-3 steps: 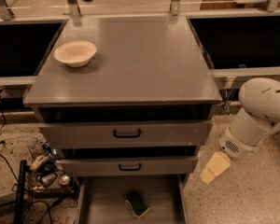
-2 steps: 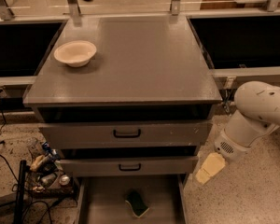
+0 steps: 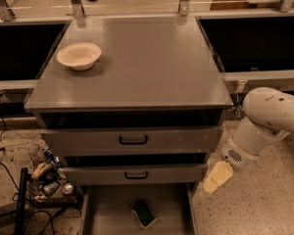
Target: Pick sponge from bottom drawer and place on counter
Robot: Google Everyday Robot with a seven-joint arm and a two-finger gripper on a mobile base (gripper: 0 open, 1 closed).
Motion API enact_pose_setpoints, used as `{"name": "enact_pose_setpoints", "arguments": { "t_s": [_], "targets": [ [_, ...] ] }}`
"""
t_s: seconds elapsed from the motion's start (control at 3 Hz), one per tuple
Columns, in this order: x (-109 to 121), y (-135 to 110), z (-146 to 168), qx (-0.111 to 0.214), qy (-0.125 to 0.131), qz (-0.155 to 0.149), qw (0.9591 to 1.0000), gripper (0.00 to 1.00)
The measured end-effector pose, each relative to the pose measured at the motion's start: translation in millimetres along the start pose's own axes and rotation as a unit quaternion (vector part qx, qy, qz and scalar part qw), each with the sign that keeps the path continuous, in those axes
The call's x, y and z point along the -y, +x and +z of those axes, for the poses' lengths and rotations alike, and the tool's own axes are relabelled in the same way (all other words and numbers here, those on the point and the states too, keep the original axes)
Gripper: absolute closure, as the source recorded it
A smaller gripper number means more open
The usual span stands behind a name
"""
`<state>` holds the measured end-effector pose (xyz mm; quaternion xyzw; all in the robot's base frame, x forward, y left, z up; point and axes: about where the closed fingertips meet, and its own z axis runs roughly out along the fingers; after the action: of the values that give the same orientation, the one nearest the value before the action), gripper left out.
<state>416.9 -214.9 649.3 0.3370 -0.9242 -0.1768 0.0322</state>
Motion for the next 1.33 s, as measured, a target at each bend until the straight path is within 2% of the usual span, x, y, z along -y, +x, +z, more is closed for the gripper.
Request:
{"name": "enact_pose_setpoints", "arguments": {
  "t_s": [0.33,0.67,1.0,1.33],
  "targets": [
    [-1.3,-4.0,8.9,-0.01,-0.014,-0.011,0.9998,0.0],
    [-3.0,-1.8,19.9,-0.026,0.03,0.003,0.9992,0.0],
    [-2.9,0.5,22.0,-0.028,0.031,0.009,0.9991,0.0],
    [-16.0,13.7,19.8,-0.01,0.043,0.001,0.999,0.0]
  ]
}}
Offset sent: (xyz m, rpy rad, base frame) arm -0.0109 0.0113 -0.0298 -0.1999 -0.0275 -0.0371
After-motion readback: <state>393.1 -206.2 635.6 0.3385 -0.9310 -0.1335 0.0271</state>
